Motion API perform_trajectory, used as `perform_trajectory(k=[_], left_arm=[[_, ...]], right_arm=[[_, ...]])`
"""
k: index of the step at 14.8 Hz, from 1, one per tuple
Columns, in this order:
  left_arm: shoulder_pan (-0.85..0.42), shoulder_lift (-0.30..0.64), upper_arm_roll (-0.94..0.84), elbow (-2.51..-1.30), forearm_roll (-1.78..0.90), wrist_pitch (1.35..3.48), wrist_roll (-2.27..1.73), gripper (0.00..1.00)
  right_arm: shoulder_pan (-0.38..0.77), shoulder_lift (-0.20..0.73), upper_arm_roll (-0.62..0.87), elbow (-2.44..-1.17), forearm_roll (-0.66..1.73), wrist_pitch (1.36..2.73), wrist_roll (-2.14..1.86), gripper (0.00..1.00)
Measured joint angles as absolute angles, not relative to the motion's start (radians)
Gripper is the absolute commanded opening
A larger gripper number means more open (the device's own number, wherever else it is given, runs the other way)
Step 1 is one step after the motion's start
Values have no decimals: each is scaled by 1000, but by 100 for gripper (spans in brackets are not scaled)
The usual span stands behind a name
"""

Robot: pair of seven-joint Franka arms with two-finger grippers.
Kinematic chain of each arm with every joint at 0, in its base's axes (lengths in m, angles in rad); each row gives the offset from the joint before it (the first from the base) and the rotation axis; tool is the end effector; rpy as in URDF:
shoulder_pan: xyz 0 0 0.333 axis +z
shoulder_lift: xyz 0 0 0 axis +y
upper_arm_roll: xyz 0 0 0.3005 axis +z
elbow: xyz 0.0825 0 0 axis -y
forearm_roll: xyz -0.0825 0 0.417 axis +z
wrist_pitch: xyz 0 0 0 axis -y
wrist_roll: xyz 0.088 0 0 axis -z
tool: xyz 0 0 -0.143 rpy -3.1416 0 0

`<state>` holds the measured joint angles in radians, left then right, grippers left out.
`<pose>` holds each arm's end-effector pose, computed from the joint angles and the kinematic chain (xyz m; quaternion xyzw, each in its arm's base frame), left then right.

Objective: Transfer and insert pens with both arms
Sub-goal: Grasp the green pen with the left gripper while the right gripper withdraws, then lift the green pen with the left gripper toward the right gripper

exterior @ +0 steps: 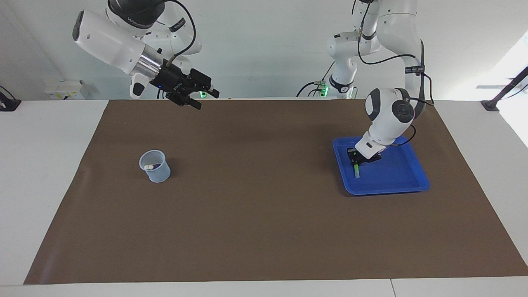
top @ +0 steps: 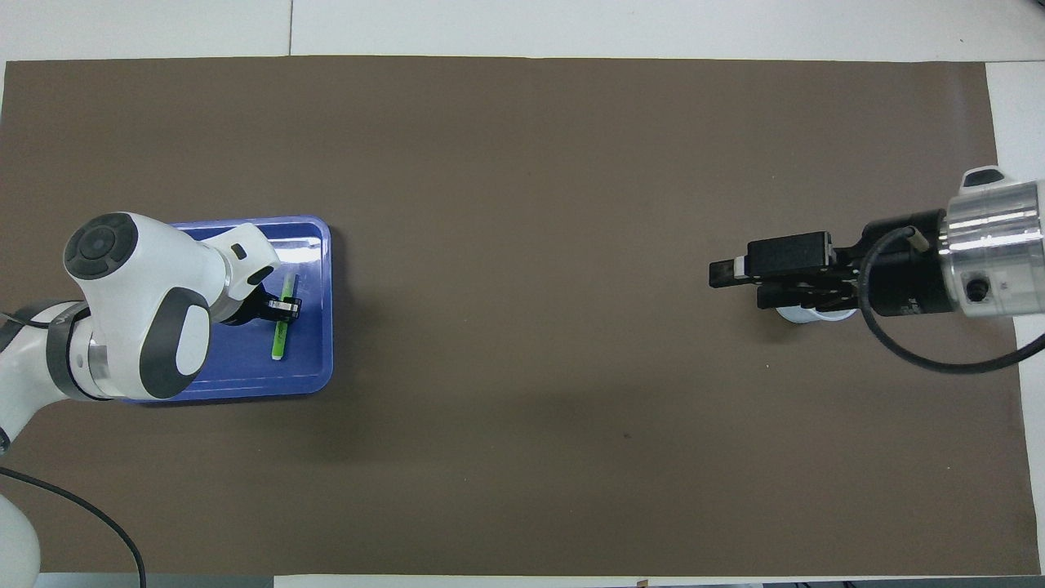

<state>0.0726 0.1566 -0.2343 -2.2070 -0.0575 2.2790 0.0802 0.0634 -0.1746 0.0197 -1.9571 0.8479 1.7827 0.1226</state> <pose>0.5478 -0.0946 0.2305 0.9934 -0.1004 -0.0420 0.0375 0.5413 0.1369 0.5331 -0.9103 0.1046 0.0408 0.3985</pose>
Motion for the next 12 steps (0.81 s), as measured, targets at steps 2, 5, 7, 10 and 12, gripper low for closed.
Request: perform_trajectory(k=[2, 5, 7, 10, 12], left_arm=[[75, 163, -232, -2179, -57, 2251, 80, 0], [85, 167, -231, -2081, -61, 2115, 64, 0], [93, 168, -231, -1992, -83, 1997, 23, 0], [95, 167, -234, -1878, -165, 1850, -152, 0], [90, 167, -243, -1797, -226, 1753, -338, 0]], right_arm=[[63, -179, 18, -1961, 863, 1821, 171, 100], [98, -179, 19, -1967, 865, 1851, 191, 100], [121, -179, 23, -1972, 865, 1871, 199, 100], [123, -179, 22, -1974, 865, 1871, 200, 100], [123, -179, 21, -1974, 865, 1871, 200, 100]])
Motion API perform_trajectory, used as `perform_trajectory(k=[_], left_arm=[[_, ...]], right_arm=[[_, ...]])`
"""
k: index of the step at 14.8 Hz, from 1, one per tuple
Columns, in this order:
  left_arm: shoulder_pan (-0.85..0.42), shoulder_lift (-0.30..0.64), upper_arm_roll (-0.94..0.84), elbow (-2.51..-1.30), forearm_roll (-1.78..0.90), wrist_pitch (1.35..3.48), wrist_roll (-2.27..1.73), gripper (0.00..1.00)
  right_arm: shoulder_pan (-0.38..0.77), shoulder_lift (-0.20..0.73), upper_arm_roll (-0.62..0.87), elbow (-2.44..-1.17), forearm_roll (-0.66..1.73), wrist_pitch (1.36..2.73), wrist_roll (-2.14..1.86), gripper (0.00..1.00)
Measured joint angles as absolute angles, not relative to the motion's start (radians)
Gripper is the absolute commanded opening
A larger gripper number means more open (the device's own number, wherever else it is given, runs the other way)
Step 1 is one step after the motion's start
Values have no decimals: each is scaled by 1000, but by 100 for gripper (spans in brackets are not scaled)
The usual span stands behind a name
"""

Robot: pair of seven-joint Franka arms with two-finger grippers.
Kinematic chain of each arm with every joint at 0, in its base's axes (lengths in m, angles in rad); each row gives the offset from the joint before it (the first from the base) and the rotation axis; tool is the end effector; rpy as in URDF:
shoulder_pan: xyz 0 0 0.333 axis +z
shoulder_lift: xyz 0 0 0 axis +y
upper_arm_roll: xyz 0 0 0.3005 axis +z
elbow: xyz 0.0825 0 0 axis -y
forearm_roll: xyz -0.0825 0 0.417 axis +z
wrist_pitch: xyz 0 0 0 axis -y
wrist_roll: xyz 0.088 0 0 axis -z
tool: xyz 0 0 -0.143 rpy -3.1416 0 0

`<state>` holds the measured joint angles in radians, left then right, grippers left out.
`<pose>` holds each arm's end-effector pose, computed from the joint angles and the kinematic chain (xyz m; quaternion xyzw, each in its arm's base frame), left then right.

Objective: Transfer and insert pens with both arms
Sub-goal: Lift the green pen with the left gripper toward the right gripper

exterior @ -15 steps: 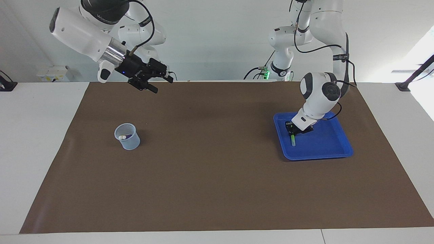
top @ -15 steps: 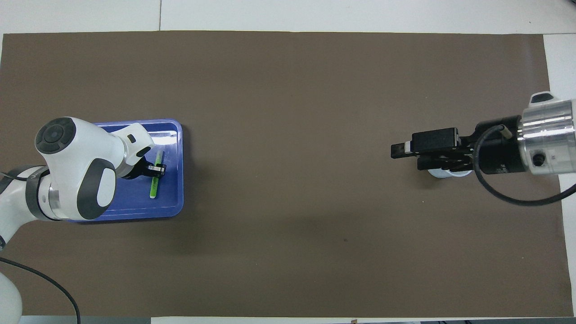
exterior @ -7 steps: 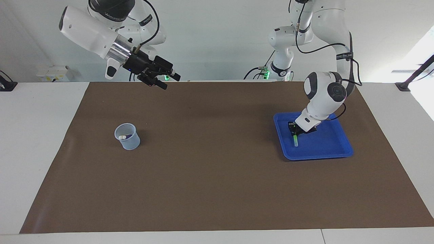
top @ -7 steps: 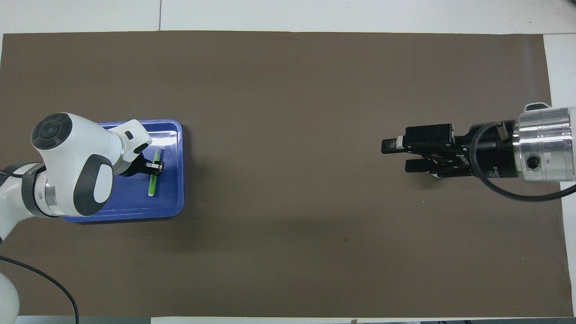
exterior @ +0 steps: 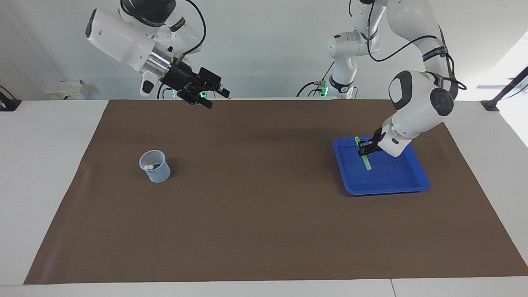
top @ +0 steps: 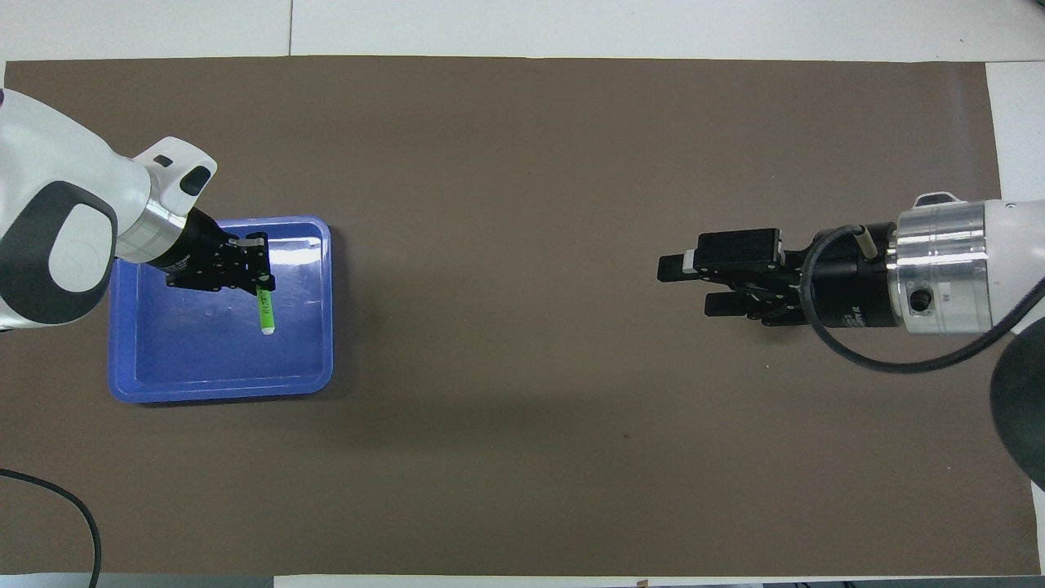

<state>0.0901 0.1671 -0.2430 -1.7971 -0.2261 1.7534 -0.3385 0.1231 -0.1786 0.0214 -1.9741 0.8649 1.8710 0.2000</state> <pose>0.5946 -0.1160 0.3806 0.9788 0.1226 -0.1307 0.0994 0.5419 0.1645 0.5325 -0.9047 0.1340 0.0351 0.4030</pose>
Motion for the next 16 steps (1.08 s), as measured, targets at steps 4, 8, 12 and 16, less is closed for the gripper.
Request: perform_trajectory(k=[4, 8, 12, 16], left_arm=[[72, 161, -281, -1699, -402, 1696, -836, 0], [53, 152, -364, -1691, -523, 1777, -1354, 0], [-20, 141, -379, -1722, -671, 1907, -1642, 0], [-71, 94, -381, -1838, -851, 2028, -1656, 0]], right_arm=[[125, -179, 22, -1974, 865, 1871, 200, 100], [175, -179, 25, -1979, 865, 1922, 211, 100], [250, -179, 28, -2004, 865, 2041, 243, 100], [328, -179, 29, -2036, 865, 2189, 251, 100]])
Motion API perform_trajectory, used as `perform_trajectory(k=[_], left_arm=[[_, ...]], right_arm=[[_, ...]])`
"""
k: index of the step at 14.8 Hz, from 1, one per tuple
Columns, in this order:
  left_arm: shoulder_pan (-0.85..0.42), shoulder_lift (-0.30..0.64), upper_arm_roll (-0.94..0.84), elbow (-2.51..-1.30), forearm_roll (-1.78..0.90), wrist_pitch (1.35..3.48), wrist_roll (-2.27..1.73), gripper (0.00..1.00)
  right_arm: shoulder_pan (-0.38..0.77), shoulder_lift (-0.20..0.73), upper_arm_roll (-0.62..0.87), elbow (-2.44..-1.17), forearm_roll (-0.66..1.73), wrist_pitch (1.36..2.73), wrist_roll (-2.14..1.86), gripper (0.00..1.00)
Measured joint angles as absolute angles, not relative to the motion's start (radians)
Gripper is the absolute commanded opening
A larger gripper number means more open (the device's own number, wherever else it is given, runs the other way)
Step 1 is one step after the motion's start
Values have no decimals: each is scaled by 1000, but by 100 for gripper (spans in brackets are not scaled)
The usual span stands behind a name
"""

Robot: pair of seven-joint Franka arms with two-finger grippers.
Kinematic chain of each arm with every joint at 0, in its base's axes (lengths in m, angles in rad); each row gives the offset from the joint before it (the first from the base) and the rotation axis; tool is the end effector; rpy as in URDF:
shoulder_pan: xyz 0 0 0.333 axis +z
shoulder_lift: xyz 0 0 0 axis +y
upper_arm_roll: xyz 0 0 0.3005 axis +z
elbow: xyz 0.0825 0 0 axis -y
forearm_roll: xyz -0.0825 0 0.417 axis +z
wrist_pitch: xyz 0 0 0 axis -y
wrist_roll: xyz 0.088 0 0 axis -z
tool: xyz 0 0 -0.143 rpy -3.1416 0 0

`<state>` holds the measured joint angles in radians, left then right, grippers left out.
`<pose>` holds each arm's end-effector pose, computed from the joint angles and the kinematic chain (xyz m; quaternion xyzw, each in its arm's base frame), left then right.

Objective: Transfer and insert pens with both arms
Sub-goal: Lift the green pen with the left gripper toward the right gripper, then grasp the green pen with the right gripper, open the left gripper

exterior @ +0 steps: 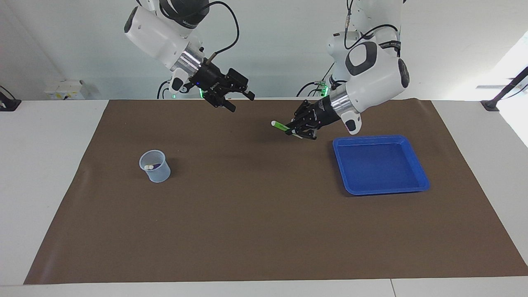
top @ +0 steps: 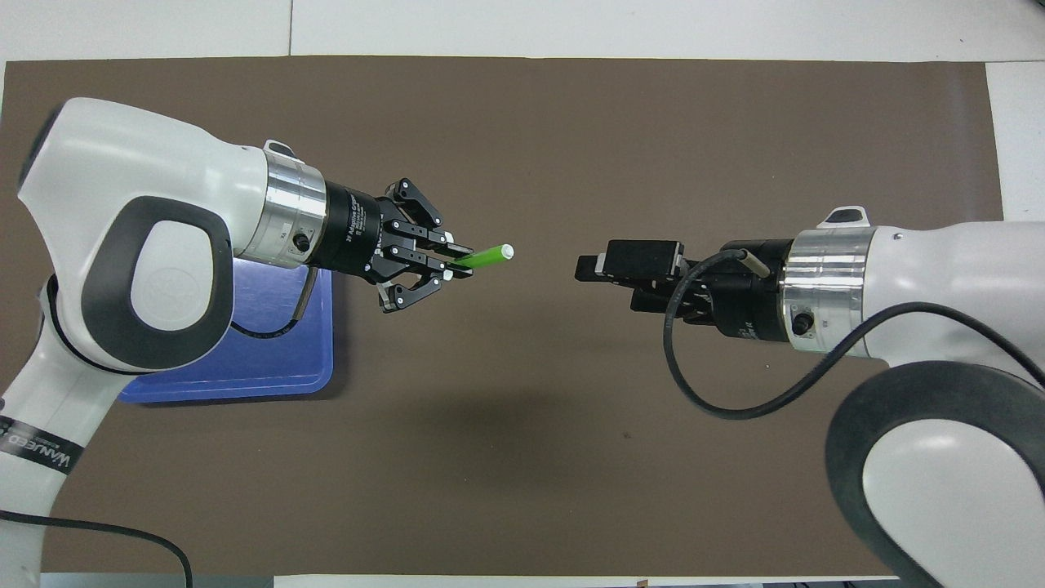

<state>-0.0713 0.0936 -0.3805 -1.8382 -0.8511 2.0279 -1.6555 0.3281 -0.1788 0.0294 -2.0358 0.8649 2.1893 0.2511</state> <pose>0.5495 -0.3357 0.4555 0.6511 0.6466 -0.3215 0.2337 0.5326 0.2529 0.5201 -0.9048 0.1351 -0.0315 0.4025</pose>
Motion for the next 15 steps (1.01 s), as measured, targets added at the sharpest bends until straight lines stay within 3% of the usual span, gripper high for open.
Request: perform_trajectory(k=[8, 10, 15], left_arm=[[-142, 35, -382, -1948, -1046, 2161, -1660, 0], [-153, 33, -382, -1953, -1062, 2181, -1660, 0], [-167, 29, -382, -1965, -1083, 2205, -1660, 0]], right_arm=[[361, -144, 73, -2067, 837, 2378, 256, 100], [362, -129, 96, -2067, 836, 2399, 256, 86], [361, -126, 97, -2067, 836, 2399, 256, 65]])
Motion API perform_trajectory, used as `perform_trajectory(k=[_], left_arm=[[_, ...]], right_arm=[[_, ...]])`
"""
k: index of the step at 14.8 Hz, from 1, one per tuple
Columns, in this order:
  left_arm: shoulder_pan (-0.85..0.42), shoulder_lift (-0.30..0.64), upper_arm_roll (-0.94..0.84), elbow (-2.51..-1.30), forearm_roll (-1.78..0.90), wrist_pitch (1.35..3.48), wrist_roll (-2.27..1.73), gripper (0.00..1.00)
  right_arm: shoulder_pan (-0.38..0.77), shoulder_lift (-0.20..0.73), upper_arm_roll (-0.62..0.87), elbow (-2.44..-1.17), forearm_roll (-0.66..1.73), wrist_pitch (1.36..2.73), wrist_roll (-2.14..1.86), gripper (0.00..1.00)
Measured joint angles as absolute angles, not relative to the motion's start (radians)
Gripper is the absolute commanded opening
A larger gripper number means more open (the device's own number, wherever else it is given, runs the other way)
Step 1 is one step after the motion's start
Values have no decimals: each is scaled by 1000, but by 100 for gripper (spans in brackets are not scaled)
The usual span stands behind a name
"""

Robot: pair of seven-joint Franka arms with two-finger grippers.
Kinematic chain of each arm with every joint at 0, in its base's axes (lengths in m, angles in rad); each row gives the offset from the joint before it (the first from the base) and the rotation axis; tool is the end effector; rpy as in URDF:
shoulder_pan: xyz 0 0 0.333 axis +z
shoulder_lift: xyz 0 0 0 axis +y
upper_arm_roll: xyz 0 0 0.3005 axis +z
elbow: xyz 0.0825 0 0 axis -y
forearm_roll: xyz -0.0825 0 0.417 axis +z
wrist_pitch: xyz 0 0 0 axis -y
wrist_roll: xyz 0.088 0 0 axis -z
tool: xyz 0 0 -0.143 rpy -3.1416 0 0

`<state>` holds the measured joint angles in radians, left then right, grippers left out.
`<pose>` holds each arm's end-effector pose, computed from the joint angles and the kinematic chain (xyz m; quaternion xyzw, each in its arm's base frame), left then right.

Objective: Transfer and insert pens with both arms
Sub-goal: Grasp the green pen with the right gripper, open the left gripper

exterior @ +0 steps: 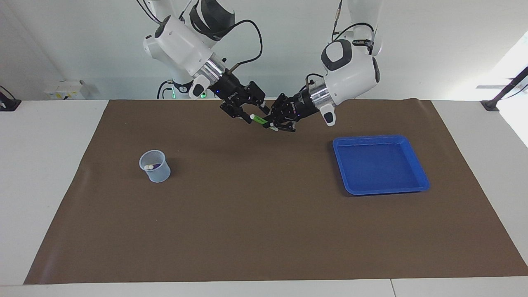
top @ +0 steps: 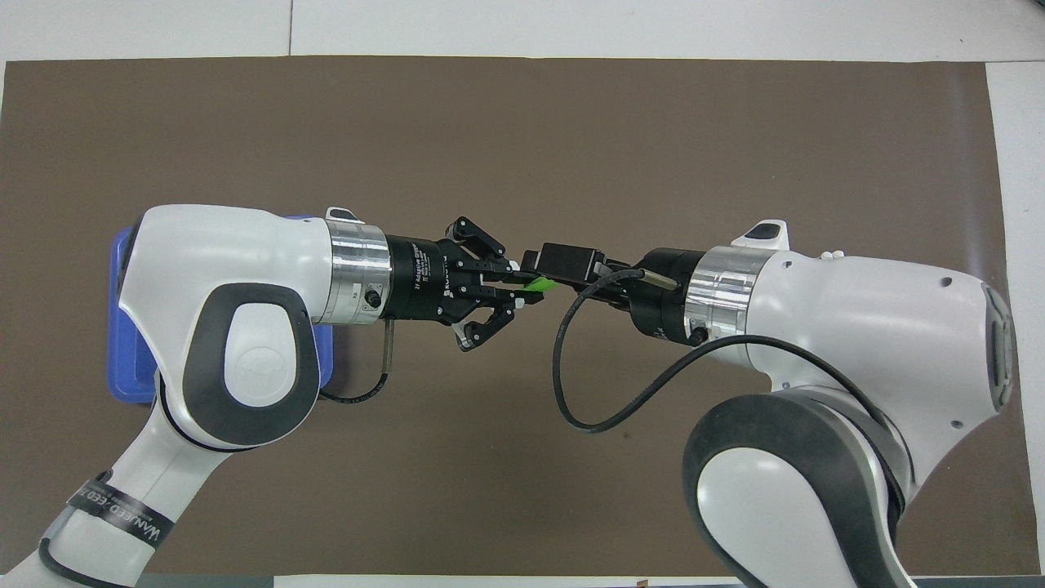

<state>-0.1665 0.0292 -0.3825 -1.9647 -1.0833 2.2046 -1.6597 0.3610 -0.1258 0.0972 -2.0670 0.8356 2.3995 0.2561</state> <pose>0.5131 -0.3777 0.4461 0.5848 0.6689 -0.3617 0.2825 0.5350 0.2917 0.4872 -0.9106 0.1370 -0.0805 0.3816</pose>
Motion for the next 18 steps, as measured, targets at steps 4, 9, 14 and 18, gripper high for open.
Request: perform_trajectory(k=[4, 9, 14, 18], left_arm=[[-166, 27, -382, -1968, -1085, 2206, -1660, 0], [-166, 24, -382, -1968, -1085, 2208, -1660, 0], [-166, 16, -377, -1970, -1086, 2217, -1660, 0], [-168, 14, -380, -1971, -1086, 2236, -1660, 100]], right_arm=[[361, -126, 95, -2067, 835, 2400, 256, 62], [360, -126, 95, -2067, 835, 2402, 256, 0], [358, -124, 90, -2071, 818, 2402, 256, 0], [356, -124, 89, -2070, 818, 2403, 256, 0]])
